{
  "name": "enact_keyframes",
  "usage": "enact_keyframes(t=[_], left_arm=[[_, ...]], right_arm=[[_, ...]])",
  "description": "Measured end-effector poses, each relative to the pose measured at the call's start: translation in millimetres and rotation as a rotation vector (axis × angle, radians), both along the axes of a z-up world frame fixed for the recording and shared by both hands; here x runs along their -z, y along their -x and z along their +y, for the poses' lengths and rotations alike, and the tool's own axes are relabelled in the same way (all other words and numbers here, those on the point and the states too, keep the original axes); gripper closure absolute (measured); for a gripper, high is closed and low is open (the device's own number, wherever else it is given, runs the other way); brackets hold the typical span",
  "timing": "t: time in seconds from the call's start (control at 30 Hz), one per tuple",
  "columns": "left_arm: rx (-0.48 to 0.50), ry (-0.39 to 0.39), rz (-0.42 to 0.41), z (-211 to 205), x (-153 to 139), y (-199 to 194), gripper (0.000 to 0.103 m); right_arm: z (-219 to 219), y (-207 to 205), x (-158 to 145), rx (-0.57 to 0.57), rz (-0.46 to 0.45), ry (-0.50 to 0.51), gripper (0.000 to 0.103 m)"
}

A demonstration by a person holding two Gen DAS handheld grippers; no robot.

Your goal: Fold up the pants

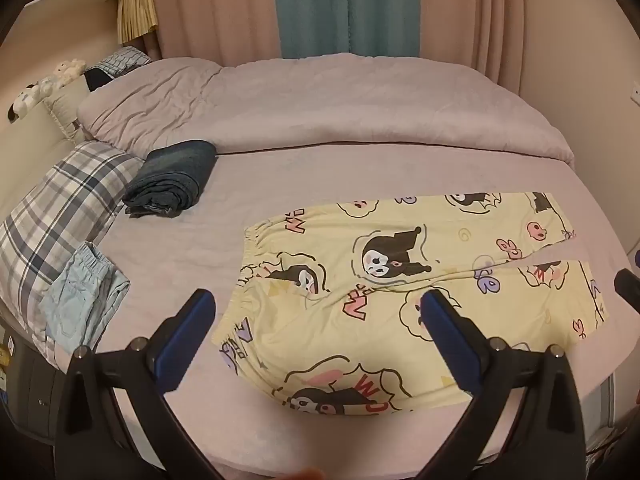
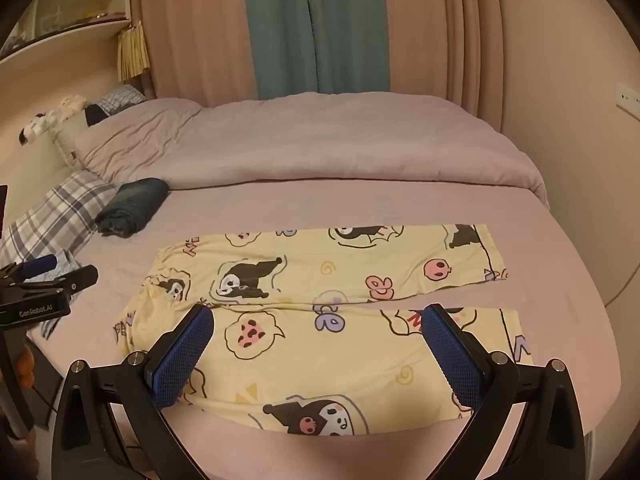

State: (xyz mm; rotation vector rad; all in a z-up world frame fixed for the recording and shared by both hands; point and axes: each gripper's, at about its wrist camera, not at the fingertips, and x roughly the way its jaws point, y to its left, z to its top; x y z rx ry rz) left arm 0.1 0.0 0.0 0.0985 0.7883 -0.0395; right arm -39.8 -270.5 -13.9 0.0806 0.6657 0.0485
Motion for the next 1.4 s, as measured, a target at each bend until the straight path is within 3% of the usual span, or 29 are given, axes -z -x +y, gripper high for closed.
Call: enact_keyframes(t=[1.4], left_arm=[[0.044, -0.006, 0.012, -15, 6, -2, 0.000]], right_arm=[[-4, 0, 3, 0.009, 0.002, -0.021, 0.000]])
